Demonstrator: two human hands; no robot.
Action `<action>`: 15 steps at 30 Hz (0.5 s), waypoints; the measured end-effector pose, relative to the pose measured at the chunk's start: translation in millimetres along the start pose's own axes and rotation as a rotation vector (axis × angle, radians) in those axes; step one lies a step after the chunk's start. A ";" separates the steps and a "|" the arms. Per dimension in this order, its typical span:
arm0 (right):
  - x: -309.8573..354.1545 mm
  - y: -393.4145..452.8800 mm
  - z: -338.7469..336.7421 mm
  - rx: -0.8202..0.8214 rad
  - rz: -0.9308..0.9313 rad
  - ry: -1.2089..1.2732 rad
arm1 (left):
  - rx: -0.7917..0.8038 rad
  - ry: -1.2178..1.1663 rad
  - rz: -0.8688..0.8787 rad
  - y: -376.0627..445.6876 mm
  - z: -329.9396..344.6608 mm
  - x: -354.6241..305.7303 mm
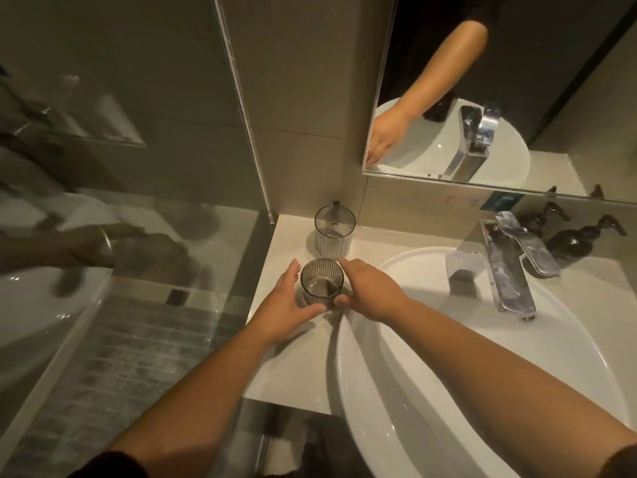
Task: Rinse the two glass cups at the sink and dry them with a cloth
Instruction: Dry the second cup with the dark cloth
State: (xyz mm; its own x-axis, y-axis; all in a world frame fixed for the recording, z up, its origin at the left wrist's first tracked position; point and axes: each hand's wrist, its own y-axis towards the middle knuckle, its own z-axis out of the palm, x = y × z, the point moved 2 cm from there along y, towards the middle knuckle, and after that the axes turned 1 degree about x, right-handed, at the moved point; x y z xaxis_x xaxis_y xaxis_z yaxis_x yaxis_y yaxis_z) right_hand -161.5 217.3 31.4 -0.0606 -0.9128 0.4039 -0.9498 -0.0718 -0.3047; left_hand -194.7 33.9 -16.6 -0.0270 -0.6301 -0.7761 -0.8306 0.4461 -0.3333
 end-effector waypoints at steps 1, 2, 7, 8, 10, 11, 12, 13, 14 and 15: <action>0.0 2.4 1.2 0.001 0.003 -0.004 | 0.011 0.002 -0.006 2.0 0.3 1.0; -0.2 4.7 2.3 0.004 0.006 -0.010 | 0.021 0.003 -0.014 3.9 -0.2 0.0; 1.5 11.1 5.6 -0.017 -0.001 0.024 | 0.026 0.021 -0.009 15.6 -2.0 -3.7; 1.6 11.3 5.2 -0.025 0.001 0.050 | 0.021 0.002 -0.006 16.6 -1.7 -3.9; 1.3 10.3 2.2 -0.048 0.006 0.117 | 0.007 -0.061 0.003 17.0 -2.7 -5.5; 1.3 8.0 -0.9 -0.071 0.003 0.156 | -0.008 -0.100 0.018 16.3 -4.5 -7.5; 1.4 4.8 -5.4 -0.101 -0.007 0.187 | -0.022 -0.133 0.036 15.4 -7.3 -11.3; 1.5 0.8 -10.7 -0.132 -0.024 0.213 | -0.032 -0.159 0.061 14.1 -10.3 -15.5; 2.8 -4.8 -17.2 -0.163 -0.044 0.235 | -0.034 -0.173 0.084 12.5 -13.3 -19.9; 4.1 -11.1 -24.7 -0.190 -0.056 0.259 | -0.028 -0.181 0.113 10.2 -16.1 -26.7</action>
State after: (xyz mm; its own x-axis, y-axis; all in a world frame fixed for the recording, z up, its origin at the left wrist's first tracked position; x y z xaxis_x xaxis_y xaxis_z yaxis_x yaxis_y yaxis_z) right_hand -158.7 224.3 57.8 -0.0596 -0.7752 0.6289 -0.9927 -0.0203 -0.1191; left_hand -211.4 45.0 9.3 -0.0225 -0.4520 -0.8917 -0.8434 0.4875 -0.2258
